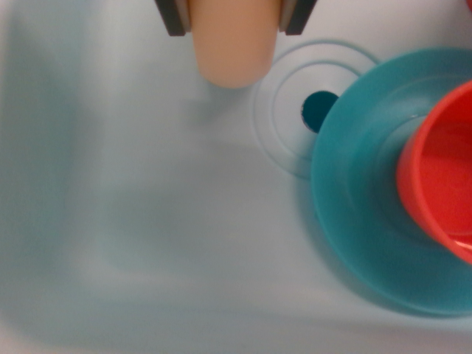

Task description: Pick detergent from the sink

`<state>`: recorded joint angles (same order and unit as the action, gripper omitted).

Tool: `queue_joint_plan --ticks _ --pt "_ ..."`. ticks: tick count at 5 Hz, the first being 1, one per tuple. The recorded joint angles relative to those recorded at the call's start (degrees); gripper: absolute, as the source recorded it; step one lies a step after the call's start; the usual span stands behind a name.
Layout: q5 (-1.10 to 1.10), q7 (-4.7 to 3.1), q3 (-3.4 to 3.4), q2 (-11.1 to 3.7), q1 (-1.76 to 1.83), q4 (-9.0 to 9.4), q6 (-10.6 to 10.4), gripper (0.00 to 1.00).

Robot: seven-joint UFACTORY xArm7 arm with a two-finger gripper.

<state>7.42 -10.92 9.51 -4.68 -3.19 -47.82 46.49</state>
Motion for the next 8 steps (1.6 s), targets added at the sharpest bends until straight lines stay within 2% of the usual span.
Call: queue_joint_plan --ticks 1,2,3,4,5,6,7,8 --pt "-0.01 -0.08 -0.02 0.17 0.02 -0.86 1.03 1.00" --pt "-0.01 -0.08 -0.02 0.17 0.02 -0.86 1.03 1.00" --pt "-0.03 -0.19 -0.04 0.39 0.04 -1.99 2.37 1.00" --pt "-0.03 -0.19 -0.04 0.39 0.04 -1.99 2.37 1.00" --pt "-0.05 -0.32 -0.06 0.65 0.07 -3.29 3.93 1.00" --pt "-0.05 -0.32 -0.06 0.65 0.07 -3.29 3.93 1.00" --pt "-0.08 -0.46 -0.09 0.93 0.10 -4.73 5.64 1.00" --pt "-0.08 -0.46 -0.09 0.93 0.10 -4.73 5.64 1.00"
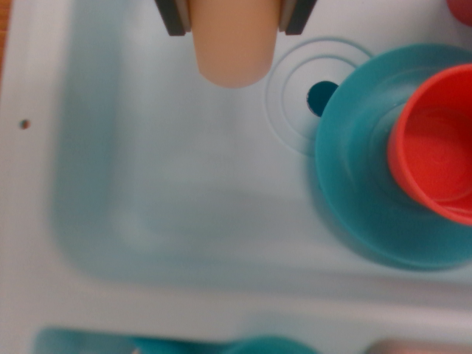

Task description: Pick detergent from the sink

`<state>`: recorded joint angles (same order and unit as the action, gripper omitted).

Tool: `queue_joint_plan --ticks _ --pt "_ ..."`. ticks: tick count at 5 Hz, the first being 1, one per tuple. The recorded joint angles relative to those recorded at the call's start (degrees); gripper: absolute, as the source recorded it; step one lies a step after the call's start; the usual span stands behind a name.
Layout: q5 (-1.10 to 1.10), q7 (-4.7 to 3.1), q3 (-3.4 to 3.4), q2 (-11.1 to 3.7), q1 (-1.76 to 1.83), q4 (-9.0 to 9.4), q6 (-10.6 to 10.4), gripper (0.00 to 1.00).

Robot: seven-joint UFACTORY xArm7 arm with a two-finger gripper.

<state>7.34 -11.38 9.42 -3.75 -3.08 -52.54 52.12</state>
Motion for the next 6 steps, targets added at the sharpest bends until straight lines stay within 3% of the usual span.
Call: queue_joint_plan --ticks 1,2,3,4,6 --pt "-0.03 -0.16 -0.03 0.33 0.04 -1.66 1.98 1.00" --pt "-0.03 -0.16 -0.03 0.33 0.04 -1.66 1.98 1.00" --pt "-0.06 -0.34 -0.06 0.68 0.08 -3.47 4.14 1.00" --pt "-0.06 -0.34 -0.06 0.68 0.08 -3.47 4.14 1.00" --pt "-0.12 -0.72 -0.14 1.45 0.16 -7.38 8.80 1.00"
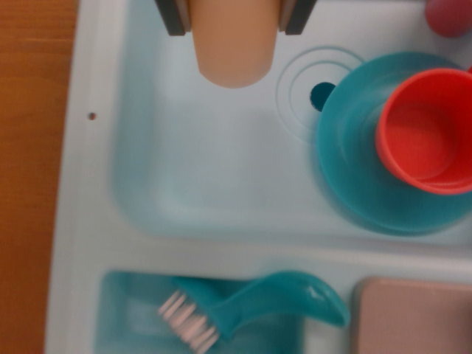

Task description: Pick detergent from the sink

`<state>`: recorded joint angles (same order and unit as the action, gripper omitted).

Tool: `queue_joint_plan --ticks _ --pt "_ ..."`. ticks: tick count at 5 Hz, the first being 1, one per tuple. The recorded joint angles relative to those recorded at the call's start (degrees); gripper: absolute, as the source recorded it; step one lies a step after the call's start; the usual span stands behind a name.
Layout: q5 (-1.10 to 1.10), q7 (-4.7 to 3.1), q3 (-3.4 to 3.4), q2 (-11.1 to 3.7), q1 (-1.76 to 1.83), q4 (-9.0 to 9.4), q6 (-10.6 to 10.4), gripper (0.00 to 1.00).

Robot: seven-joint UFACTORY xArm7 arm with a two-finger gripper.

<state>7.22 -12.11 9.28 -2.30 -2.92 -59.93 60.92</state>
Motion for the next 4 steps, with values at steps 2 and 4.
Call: queue_joint_plan --ticks 2,4 --pt "-0.03 -0.21 -0.04 0.42 0.05 -2.13 2.54 1.00" --pt "-0.07 -0.43 -0.08 0.86 0.09 -4.36 5.19 1.00"
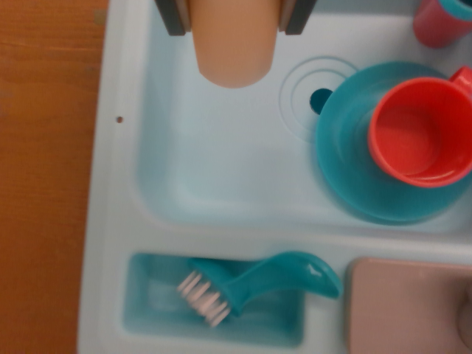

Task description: Pick detergent from the sink

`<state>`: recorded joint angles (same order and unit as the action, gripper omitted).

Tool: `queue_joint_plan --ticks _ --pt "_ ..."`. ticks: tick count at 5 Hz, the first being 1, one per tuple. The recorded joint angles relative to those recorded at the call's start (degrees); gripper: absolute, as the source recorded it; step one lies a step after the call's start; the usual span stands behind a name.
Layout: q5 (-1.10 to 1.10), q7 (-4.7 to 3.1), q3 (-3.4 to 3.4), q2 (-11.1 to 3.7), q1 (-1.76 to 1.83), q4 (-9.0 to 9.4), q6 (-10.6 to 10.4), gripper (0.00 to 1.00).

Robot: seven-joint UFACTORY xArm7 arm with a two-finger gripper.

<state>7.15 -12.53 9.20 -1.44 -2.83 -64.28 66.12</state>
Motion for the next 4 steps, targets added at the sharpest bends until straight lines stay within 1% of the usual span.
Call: queue_joint_plan --ticks 1,2,3,4 --pt "0.00 0.00 0.00 0.00 0.00 0.00 0.00 1.00" --pt "-0.04 -0.21 -0.04 0.43 0.05 -2.17 2.59 1.00" --pt "-0.04 -0.21 -0.04 0.43 0.05 -2.17 2.59 1.00" --pt "-0.07 -0.44 -0.08 0.89 0.10 -4.52 5.39 1.00"
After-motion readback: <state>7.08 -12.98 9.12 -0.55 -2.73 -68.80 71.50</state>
